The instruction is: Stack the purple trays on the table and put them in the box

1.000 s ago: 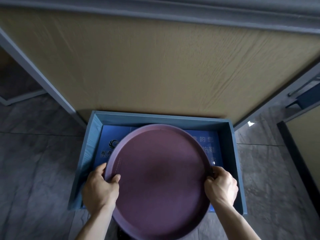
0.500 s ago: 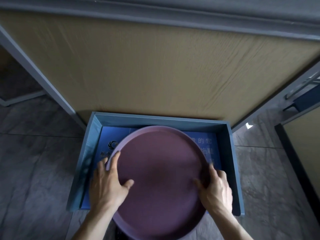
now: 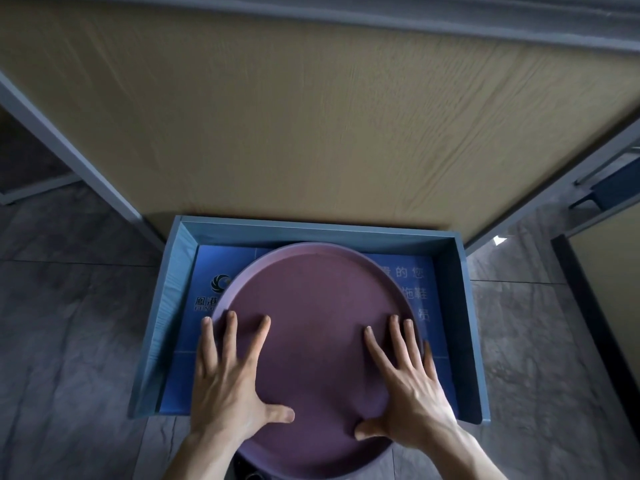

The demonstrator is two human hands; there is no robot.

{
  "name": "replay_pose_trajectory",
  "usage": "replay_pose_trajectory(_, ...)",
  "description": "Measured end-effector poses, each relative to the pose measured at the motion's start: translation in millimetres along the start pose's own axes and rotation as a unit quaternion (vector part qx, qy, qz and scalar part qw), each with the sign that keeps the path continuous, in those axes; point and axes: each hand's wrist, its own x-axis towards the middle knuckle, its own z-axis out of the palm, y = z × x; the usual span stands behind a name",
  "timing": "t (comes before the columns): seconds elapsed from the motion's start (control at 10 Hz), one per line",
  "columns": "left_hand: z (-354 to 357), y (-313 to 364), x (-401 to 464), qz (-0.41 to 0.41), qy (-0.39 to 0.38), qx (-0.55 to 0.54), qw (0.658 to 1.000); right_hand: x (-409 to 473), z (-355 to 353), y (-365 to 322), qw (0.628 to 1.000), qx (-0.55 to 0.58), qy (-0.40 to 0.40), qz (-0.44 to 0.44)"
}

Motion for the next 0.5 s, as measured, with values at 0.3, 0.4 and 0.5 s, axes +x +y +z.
replay_pose_trajectory(0.3,-5,-1,-3,0.001,-0.011,0.005,1.0,-3,-6,-2,1.0,-0.006,0.003,0.007)
replay_pose_trajectory(0.4,-18,6,-5,-0.009,-0.032,-0.011,0.999,-6,-15,-6,1.0,-0.005,0.002,0.017)
replay_pose_trajectory(0.5,-31,9,-8,0.007,-0.019,-0.015,1.0,-10,-34,-13,1.0,0.014,0.013,0.013)
